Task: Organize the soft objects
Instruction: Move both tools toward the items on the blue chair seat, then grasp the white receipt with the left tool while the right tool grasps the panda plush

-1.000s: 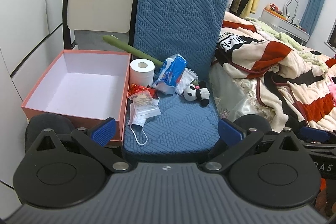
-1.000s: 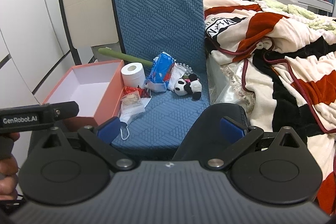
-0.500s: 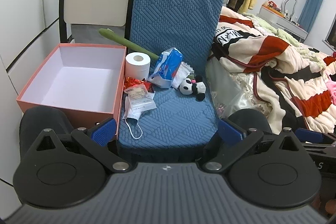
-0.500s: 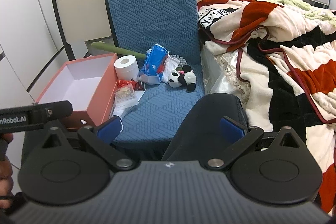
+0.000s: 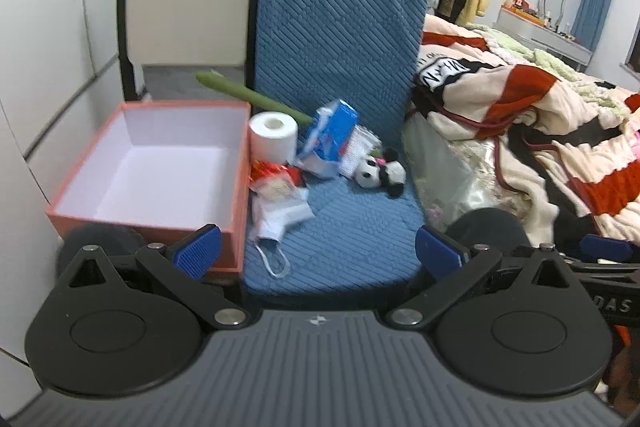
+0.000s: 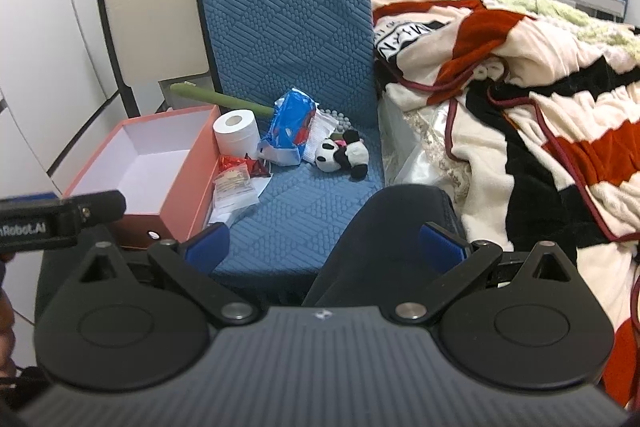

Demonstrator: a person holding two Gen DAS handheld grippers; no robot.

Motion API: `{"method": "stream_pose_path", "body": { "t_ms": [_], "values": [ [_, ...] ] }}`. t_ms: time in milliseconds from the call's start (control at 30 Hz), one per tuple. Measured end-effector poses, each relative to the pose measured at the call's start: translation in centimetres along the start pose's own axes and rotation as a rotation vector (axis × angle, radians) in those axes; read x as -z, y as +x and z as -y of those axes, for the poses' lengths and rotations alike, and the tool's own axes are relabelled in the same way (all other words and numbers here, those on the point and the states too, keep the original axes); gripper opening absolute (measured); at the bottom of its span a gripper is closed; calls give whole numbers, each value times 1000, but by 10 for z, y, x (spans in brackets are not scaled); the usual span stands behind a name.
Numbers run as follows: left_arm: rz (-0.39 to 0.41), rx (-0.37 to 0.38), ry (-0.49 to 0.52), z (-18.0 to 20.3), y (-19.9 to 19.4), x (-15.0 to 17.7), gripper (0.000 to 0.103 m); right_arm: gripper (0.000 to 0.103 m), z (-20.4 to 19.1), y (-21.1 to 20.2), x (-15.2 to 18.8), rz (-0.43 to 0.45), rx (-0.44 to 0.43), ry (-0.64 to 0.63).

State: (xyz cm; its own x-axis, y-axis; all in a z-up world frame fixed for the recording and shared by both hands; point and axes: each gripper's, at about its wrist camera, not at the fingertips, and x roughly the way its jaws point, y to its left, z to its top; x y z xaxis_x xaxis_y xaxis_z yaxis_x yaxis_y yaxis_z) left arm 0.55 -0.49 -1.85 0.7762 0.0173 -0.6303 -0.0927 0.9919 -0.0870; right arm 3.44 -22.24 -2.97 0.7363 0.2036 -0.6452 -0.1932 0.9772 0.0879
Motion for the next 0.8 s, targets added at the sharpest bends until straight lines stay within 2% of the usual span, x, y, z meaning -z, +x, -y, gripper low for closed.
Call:
{"method": "stream_pose_path", "body": {
  "t_ms": [100, 467, 800],
  "values": [
    [-12, 38, -17, -4, -1, -4, 103, 103, 0, -2, 0, 9, -3, -7],
    [-51, 5, -33, -10, 17, -3, 103, 103, 3, 10, -1, -8, -22, 8],
    [-88, 26, -53, -14, 49, 9, 103, 103, 9, 28, 18, 11, -63, 16]
  ]
}}
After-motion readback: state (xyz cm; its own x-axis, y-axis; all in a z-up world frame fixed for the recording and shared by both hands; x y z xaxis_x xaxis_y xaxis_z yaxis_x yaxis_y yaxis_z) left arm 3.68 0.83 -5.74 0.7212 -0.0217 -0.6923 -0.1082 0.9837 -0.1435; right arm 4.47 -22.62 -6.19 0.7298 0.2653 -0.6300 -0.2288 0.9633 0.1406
